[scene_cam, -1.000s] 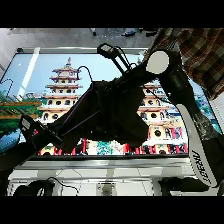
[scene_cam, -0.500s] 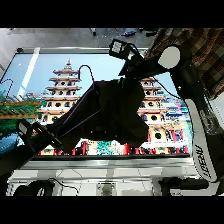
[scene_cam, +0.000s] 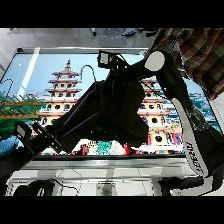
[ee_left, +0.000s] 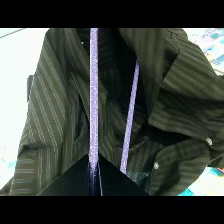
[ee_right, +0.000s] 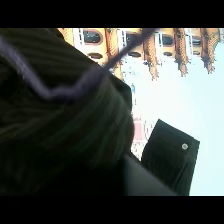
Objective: Fold the clothes and pants, and hang the long-sleeved shirts on hangers.
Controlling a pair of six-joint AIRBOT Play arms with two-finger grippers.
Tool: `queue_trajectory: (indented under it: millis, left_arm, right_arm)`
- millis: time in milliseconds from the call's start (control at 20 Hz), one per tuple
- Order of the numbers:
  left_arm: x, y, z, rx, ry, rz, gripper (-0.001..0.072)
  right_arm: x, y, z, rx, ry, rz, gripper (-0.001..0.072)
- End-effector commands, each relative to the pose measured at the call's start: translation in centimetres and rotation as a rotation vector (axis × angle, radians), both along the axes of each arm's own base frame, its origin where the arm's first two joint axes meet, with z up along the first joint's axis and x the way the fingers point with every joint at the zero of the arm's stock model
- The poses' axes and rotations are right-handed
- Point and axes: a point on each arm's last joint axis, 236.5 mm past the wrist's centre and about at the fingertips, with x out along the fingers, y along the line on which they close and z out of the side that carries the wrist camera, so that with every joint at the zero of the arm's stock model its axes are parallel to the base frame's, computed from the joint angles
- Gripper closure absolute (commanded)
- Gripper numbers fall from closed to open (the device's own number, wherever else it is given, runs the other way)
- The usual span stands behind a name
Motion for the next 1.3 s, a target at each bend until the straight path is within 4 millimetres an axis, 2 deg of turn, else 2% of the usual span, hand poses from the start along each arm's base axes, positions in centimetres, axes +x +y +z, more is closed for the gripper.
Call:
queue_trajectory:
  millis: [0, 100, 200, 250, 300, 350, 400, 500, 550, 600, 650, 700, 800, 900, 1000, 1100, 1250]
  left_arm:
    - [-0.2, -0.3, 0.0, -0.002, 0.004, -0.013, 0.0684]
    - [-0.2, -0.3, 0.0, -0.003, 0.005, -0.012, 0.0682]
    - [-0.2, -0.2, 0.2, -0.039, 0.026, 0.006, 0.0676]
    - [-0.2, -0.1, 0.6, -0.068, 0.041, 0.021, 0.0571]
    - [-0.2, 0.1, 1.4, -0.106, 0.044, 0.043, 0.0322]
    - [-0.2, 0.6, 2.9, -0.168, 0.037, 0.078, 0.0107]
    - [-0.4, 1.1, 4.8, -0.227, 0.008, 0.112, 0.0070]
    - [-1.7, 2.5, 9.3, -0.263, -0.147, 0.153, 0.0054]
    - [-2.7, 3.3, 11.1, -0.259, -0.223, 0.179, 0.0073]
    - [-3.3, 4.1, 11.7, -0.260, -0.252, 0.211, 0.0142]
    - [-3.7, 4.7, 11.1, -0.265, -0.222, 0.239, 0.0160]
    - [-3.8, 4.7, 9.4, -0.267, -0.138, 0.253, 0.0160]
    - [-3.6, 3.4, 5.5, -0.296, 0.045, 0.222, 0.0158]
    - [-2.9, 1.4, 2.9, -0.369, 0.152, 0.153, 0.0158]
    - [-1.5, 0.6, -1.0, -0.355, 0.273, 0.140, 0.0158]
    - [-0.4, -0.3, -4.0, -0.294, 0.354, 0.114, 0.0158]
    - [-0.3, -3.2, -6.7, -0.202, 0.408, -0.011, 0.0158]
  right_arm:
    - [-0.5, 1.2, 0.3, 0.047, 0.061, -0.045, 0.0673]
    - [-0.5, 0.8, 0.7, 0.049, 0.073, -0.086, 0.0677]
    - [0.5, -0.7, 1.2, 0.014, 0.033, -0.157, 0.0678]
    - [0.8, -1.5, 1.5, -0.005, 0.013, -0.185, 0.0678]
    - [1.3, -2.4, 1.7, -0.030, -0.008, -0.216, 0.0678]
    - [1.5, -3.1, 2.0, -0.044, -0.026, -0.237, 0.0678]
    - [1.7, -3.4, 2.5, -0.044, -0.039, -0.257, 0.0678]
    - [2.4, -4.0, 3.2, -0.036, -0.066, -0.301, 0.0678]
    - [3.1, -4.3, 3.4, -0.029, -0.076, -0.338, 0.0678]
    - [3.8, -4.7, 3.7, -0.011, -0.079, -0.392, 0.0678]
    - [4.4, -5.0, 4.0, 0.014, -0.072, -0.448, 0.0678]
    - [4.5, -5.1, 4.1, 0.031, -0.053, -0.485, 0.0678]
    - [4.2, -5.0, 3.9, 0.055, 0.001, -0.521, 0.0678]
    - [3.3, -4.3, 3.7, 0.092, 0.074, -0.531, 0.0678]
    - [2.3, -3.5, 4.0, 0.132, 0.136, -0.530, 0.0678]
    - [1.4, -2.9, 5.4, 0.184, 0.160, -0.517, 0.0678]
    - [0.0, -2.6, 7.8, 0.239, 0.151, -0.495, 0.0678]
